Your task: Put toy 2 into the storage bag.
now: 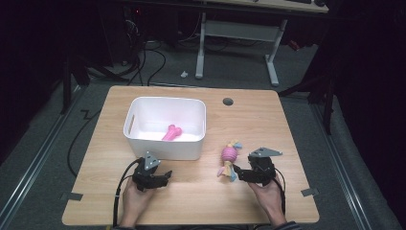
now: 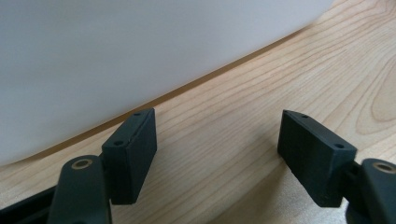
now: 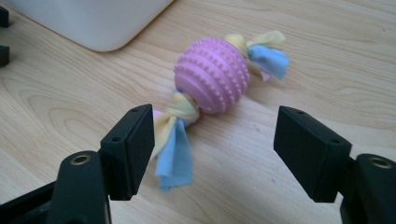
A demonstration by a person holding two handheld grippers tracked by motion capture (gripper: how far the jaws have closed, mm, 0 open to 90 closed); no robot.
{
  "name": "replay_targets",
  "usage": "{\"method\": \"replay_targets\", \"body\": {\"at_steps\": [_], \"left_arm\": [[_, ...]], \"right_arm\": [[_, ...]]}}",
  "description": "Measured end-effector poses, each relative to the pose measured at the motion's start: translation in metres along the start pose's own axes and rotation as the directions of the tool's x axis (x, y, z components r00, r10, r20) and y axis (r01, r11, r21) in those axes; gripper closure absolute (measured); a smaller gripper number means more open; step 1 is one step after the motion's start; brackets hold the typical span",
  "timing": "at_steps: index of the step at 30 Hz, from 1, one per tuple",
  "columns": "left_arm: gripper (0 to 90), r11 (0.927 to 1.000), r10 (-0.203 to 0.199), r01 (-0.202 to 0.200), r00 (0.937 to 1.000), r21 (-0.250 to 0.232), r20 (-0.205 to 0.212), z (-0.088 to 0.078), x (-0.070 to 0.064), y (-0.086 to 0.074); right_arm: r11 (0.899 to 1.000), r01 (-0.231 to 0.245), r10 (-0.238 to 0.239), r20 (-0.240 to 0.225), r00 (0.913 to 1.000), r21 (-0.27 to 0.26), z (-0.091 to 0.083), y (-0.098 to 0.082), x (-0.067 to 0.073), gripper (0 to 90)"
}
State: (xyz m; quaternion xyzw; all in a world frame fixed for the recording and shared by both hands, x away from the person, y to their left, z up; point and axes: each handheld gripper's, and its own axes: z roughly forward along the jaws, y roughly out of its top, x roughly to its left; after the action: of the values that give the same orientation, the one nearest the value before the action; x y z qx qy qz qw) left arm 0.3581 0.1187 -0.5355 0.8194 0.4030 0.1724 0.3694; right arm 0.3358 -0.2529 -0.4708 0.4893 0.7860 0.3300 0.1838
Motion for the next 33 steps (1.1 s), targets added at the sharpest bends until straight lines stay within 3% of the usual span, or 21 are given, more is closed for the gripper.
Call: {"method": "replay_targets", "body": {"at_steps": [8, 16, 19, 27, 33], "left_arm": [[28.4, 1.0000, 0.001, -0.001, 1.0000, 0.001, 0.001, 0.000, 0.000, 0.000], [28.3, 1.0000, 0.001, -0.001, 1.0000, 0.001, 0.002, 0.000, 0.000, 0.000], [28.3, 1.0000, 0.002, -0.002, 1.0000, 0.002, 0.002, 0.000, 0.000, 0.000], [28.2, 1.0000, 0.002, -0.002, 1.0000, 0.002, 0.002, 0.000, 0.000, 0.000], [28.3, 1.0000, 0.001, -0.001, 1.0000, 0.001, 0.002, 0.000, 0.000, 0.000]], "right_arm": [[0.998, 0.028, -0.029, 0.007, 0.9996, 0.063, 0.015, 0.021, 0.005, 28.4], [0.994, 0.032, -0.034, 0.024, 0.9991, 0.103, 0.036, 0.034, 0.006, 27.4], [0.991, 0.013, -0.017, 0.034, 0.9993, 0.131, 0.047, 0.039, 0.006, 26.6], [0.989, -0.001, -0.008, 0.061, 0.9981, 0.146, 0.058, 0.040, 0.003, 27.3], [0.986, -0.011, 0.004, 0.042, 0.9991, 0.163, 0.062, 0.039, 0.002, 29.1]]}}
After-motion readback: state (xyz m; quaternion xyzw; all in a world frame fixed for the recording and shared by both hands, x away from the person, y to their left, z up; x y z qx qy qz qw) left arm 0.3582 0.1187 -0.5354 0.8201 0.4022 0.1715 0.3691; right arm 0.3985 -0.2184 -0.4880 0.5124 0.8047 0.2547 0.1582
